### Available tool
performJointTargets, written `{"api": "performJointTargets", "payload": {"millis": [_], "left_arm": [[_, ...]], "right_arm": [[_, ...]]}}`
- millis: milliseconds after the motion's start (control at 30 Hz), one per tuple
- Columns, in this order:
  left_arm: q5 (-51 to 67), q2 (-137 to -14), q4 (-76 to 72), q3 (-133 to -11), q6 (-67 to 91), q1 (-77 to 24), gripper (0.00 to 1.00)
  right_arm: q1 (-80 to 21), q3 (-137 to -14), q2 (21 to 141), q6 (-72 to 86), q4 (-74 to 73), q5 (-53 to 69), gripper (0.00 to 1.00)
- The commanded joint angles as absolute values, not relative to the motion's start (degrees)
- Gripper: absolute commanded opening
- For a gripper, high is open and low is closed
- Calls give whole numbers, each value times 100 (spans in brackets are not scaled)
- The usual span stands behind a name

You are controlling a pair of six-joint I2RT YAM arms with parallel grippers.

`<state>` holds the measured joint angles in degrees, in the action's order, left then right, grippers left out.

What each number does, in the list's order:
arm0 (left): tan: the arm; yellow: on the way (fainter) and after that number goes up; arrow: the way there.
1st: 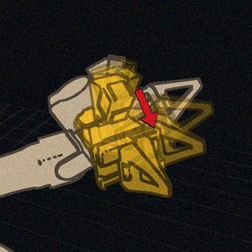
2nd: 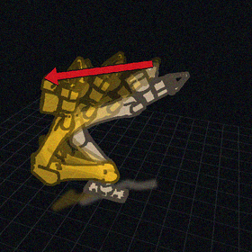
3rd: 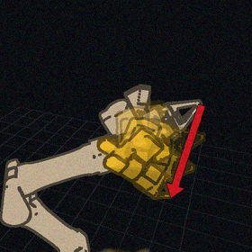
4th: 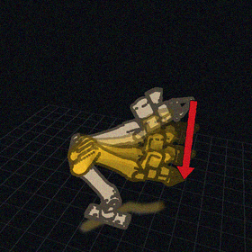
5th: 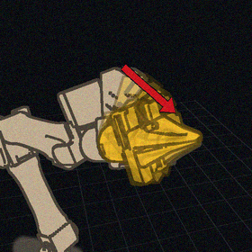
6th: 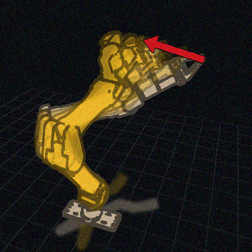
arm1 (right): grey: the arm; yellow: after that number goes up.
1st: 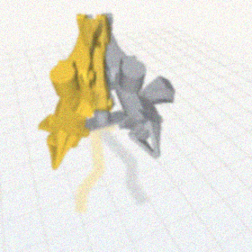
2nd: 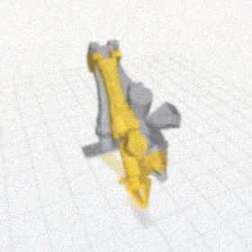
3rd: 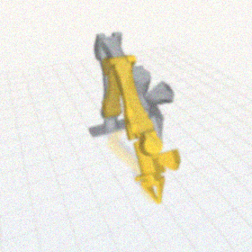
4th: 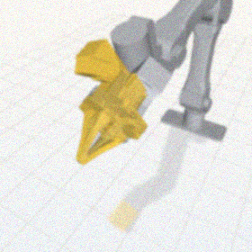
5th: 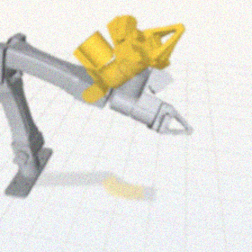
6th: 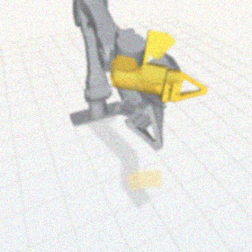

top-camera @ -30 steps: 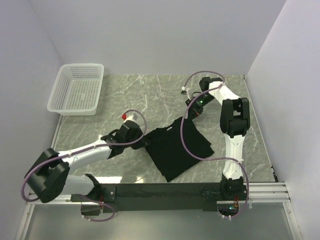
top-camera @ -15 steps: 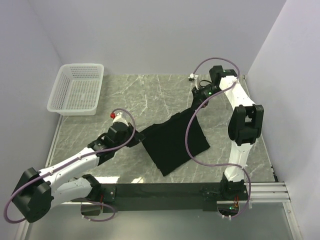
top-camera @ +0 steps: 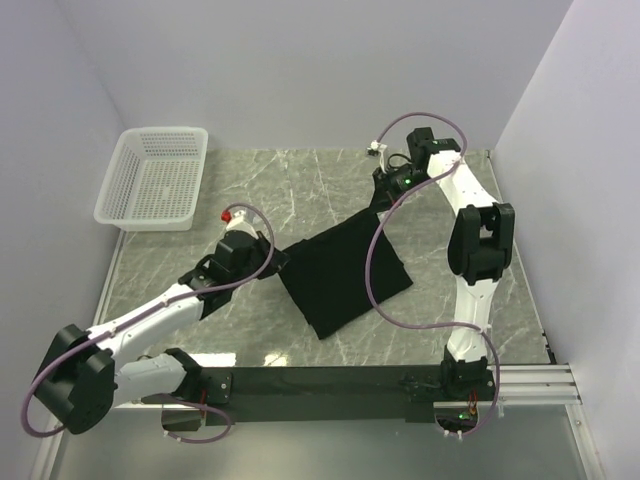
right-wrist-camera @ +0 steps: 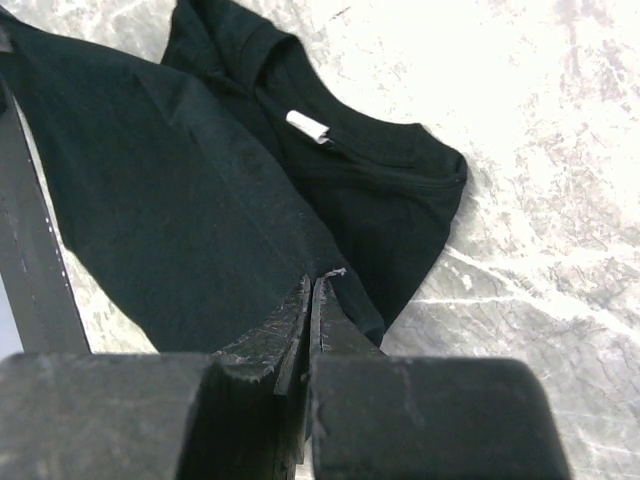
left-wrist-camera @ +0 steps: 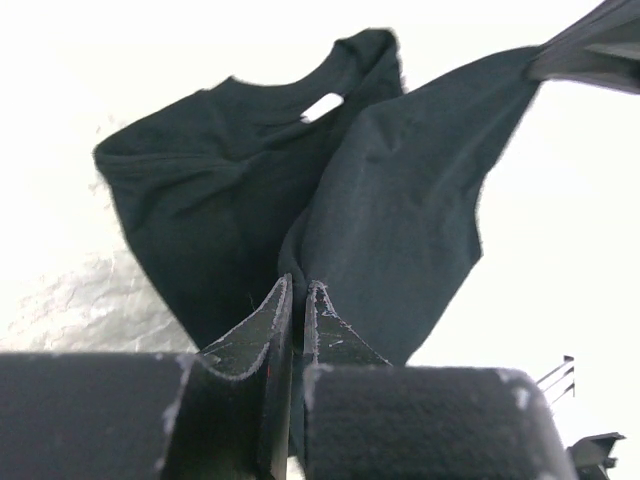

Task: Fold and stack the t-shirts
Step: Fold the tshirt

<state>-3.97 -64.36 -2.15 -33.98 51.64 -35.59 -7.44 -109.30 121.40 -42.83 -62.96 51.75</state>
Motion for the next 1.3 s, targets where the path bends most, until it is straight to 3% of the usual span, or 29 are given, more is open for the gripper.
{"api": "performJointTargets", "payload": {"millis": [0,233,467,633,933,1033,1100,1167,1200,1267], "left_arm": [[-597,-5925,-458,-3779,4887,-3551,1],[-906,-5975,-360,-3990,4623,-3157,1],[-396,-7722,-1141,-4244,4518,-2435,0],[-79,-8585,-1283,-4675,4473,-2145,0],[-132,-9070,-1099,-4922,4790,-2048,1],[-97,-9228,-1002,-5079,4834,-2013,1],[-44,-9360,-1011,-5211,4834,-2004,4],[34,-9413,-976,-5299,4851,-1978,17],[53,-9413,-976,-5343,4852,-1978,31],[18,-9229,-941,-5379,4799,-1978,42]], "right_arm": [[-659,-10855,11410,-4184,-5934,5519,0],[-843,-11081,11302,-2937,-4738,5547,0],[-1239,-11856,12715,-1452,-3807,3977,0],[-1309,-11962,13113,-1318,-3604,3411,0],[-1345,-11944,13298,-994,-3314,3103,0],[-1362,-11997,13333,-827,-3209,3120,10],[-1362,-12050,13342,-782,-3191,3146,24],[-1362,-12059,13307,-730,-3138,3085,42],[-1354,-12059,13272,-738,-3138,3085,46],[-1283,-11945,13070,-782,-3094,3068,55]]}}
